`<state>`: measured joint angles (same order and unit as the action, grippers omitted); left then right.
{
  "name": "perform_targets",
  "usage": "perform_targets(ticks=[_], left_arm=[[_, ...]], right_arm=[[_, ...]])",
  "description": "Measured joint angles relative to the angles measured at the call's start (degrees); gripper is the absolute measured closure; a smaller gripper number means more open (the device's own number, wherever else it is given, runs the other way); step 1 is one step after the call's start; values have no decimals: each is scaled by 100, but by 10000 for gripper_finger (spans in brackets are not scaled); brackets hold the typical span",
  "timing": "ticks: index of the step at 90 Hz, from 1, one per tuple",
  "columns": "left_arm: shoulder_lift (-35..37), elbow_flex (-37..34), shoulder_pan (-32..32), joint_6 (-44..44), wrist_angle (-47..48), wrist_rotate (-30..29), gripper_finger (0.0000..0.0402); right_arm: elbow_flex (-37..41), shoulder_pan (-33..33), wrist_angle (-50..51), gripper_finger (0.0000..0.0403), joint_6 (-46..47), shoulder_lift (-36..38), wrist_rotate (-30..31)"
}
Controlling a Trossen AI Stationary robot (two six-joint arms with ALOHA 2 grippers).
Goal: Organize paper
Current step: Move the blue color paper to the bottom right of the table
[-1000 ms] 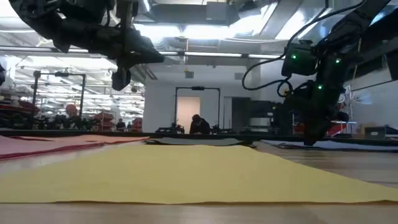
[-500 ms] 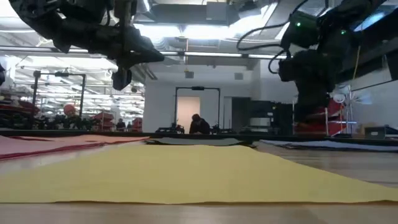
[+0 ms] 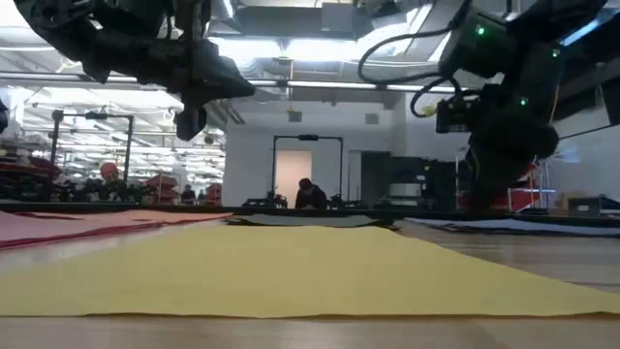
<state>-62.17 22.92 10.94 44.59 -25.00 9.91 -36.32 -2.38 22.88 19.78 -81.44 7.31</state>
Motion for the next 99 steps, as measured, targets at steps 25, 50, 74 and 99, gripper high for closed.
perform_targets(ticks=[25, 50, 74, 99], left_arm=[[0, 0, 0, -49, 206, 0, 402], [0, 0, 0, -276, 215, 0, 402], [0, 0, 0, -399, 210, -2, 402], [0, 0, 0, -399, 206, -4, 402]], right_arm=[[-2, 11, -88, 256, 36, -396, 330], [-9, 9, -235, 319, 236, -475, 211], [-74, 9, -142, 390, 492, -480, 2], [-707, -167, 349, 402, 445, -490, -199]])
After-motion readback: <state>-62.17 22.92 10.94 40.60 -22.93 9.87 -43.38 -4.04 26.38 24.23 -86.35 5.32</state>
